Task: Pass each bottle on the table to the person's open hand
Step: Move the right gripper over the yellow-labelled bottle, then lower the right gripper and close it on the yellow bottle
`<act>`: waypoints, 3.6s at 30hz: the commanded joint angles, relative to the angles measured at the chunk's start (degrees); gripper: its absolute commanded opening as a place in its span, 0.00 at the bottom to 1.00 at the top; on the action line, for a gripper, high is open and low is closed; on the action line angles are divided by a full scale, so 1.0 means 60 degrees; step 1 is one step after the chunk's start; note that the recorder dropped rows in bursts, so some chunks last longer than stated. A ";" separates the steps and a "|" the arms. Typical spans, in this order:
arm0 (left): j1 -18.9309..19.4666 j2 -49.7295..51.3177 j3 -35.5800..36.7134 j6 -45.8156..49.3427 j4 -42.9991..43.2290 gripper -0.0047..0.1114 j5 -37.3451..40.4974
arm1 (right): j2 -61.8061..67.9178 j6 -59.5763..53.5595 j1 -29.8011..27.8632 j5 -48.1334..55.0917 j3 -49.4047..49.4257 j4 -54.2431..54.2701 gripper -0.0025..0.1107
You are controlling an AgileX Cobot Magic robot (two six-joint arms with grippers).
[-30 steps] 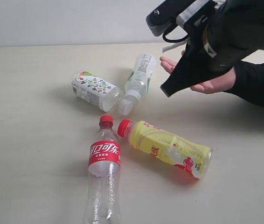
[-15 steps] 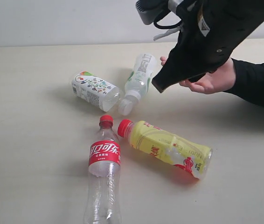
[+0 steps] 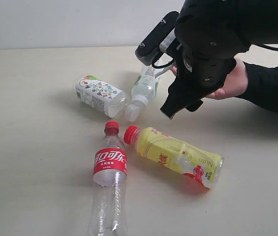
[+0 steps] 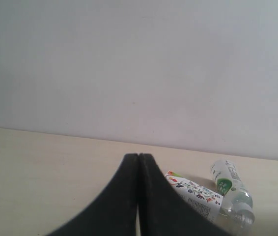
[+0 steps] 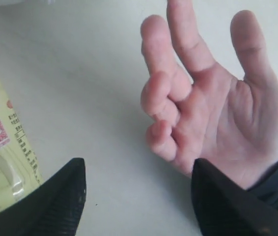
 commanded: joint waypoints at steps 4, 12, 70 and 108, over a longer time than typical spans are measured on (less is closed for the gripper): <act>-0.0055 -0.0045 -0.0004 0.0018 -0.0038 0.04 -0.0027 | 0.0174 0.0441 0.0009 -0.0087 -0.0088 -0.0625 0.55; -0.0055 -0.0045 -0.0004 0.0018 -0.0038 0.04 -0.0027 | 0.0325 0.0513 0.0009 -0.0269 -0.0088 -0.0753 0.55; -0.0055 -0.0045 -0.0004 0.0018 -0.0038 0.04 -0.0027 | -0.0291 -0.3930 0.0009 -0.1170 0.1452 0.3955 0.71; -0.0049 -0.0045 -0.0004 0.0018 -0.0001 0.04 -0.0027 | 0.2121 -0.3737 0.0009 -0.1249 0.1452 0.3723 0.25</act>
